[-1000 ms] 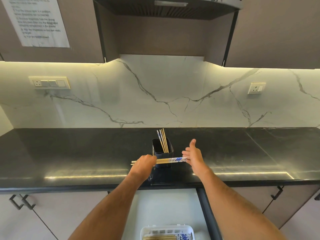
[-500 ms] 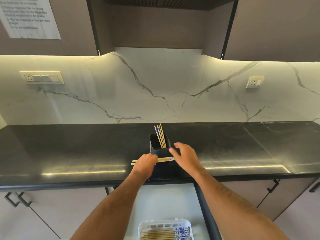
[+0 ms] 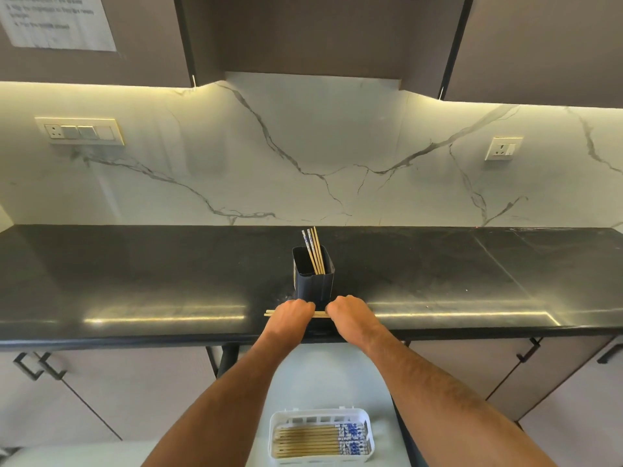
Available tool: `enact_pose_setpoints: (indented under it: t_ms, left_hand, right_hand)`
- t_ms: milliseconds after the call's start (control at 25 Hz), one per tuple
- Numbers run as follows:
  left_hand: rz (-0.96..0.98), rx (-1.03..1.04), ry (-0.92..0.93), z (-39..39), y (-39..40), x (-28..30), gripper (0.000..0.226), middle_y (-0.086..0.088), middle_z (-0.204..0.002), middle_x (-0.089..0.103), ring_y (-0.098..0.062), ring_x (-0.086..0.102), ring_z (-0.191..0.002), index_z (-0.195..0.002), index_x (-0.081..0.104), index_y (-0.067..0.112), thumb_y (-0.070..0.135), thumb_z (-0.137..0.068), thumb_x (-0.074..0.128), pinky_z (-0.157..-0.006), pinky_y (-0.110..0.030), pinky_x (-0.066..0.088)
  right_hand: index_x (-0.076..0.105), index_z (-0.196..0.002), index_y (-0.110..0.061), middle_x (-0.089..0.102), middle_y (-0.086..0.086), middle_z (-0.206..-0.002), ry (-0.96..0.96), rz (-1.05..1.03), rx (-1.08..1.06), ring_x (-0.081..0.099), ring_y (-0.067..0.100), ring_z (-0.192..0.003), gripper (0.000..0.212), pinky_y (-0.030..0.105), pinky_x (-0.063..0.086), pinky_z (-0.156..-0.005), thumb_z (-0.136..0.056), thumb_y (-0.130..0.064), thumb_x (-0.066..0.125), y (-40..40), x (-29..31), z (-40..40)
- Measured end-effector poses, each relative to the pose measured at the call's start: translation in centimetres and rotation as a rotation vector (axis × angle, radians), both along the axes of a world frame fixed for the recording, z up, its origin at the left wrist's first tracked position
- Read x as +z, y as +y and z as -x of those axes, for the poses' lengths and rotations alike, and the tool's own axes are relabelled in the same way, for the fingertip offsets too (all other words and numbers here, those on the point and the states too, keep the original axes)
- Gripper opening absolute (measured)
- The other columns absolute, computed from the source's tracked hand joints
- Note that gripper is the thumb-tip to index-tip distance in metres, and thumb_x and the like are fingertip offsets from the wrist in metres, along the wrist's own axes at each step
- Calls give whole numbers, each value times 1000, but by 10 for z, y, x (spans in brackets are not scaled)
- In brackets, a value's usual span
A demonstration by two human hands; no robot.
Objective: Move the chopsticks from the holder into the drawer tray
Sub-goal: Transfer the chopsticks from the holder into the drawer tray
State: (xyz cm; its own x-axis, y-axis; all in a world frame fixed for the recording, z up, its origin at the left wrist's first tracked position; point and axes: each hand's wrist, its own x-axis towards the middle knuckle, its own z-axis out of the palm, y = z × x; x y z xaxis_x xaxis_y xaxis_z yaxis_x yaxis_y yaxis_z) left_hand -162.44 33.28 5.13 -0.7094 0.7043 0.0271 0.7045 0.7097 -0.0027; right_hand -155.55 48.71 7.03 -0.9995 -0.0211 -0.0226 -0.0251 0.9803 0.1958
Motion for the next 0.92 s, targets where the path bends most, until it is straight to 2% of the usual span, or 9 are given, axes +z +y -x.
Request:
enact_pose_setpoints:
  t_ms: [120,240,320,400,520,760,920]
  left_hand:
    - [45,-14,2,-11,-9,-17,21,-9,-99,68,-27,67,-88,-109,62,13,2,-91,66,-79,-38,56]
    - [107,-37,-2,-27,-19,-40,21,-11,-99,69,-33,68,-91,-104,65,10,-4,-91,58,-79,-42,56]
    - [112,-47,-46,-40,-24,-62,20,-13,-103,68,-35,67,-95,-106,66,8,-4,-92,57,-80,-42,56]
    - [88,-42,-102,-54,-28,-84,17,-13,-105,68,-32,67,-94,-109,66,7,3,-96,57,-81,-39,57]
    - [41,-21,-165,-74,-34,-114,15,-14,-102,69,-29,68,-90,-112,67,6,9,-99,58,-79,-35,56]
    - [54,47,-281,-104,-40,-172,18,-14,-103,69,-35,67,-97,-102,68,6,3,-95,51,-79,-42,53]
    - [4,71,-369,-114,-41,-210,23,-14,-107,71,-32,69,-98,-111,70,7,4,-97,52,-83,-37,54]
  right_hand:
    - [72,-105,-9,74,13,-93,-59,-26,14,72,30,-83,17,37,56,-71,-92,-2,66,-4,-16,-14]
    - [73,-96,-8,75,15,-92,-106,-41,19,72,35,-86,25,37,50,-65,-86,9,58,-9,-39,-28]
    - [72,-98,-7,74,15,-94,-136,-5,14,71,33,-84,24,36,46,-64,-89,7,55,-12,-59,-40]
    - [71,-104,-7,73,14,-96,-154,72,-1,67,26,-79,18,31,44,-64,-99,-4,54,-14,-84,-52]
    - [70,-109,-9,71,11,-95,-162,182,-16,67,19,-78,17,24,52,-71,-104,-17,57,-16,-117,-70]
    - [71,-102,-10,73,10,-96,-286,145,7,72,24,-86,14,33,60,-77,-96,-2,62,-18,-176,-94]
    - [72,-105,-12,74,10,-100,-334,107,-2,72,29,-93,27,37,60,-83,-93,4,55,-18,-213,-101]
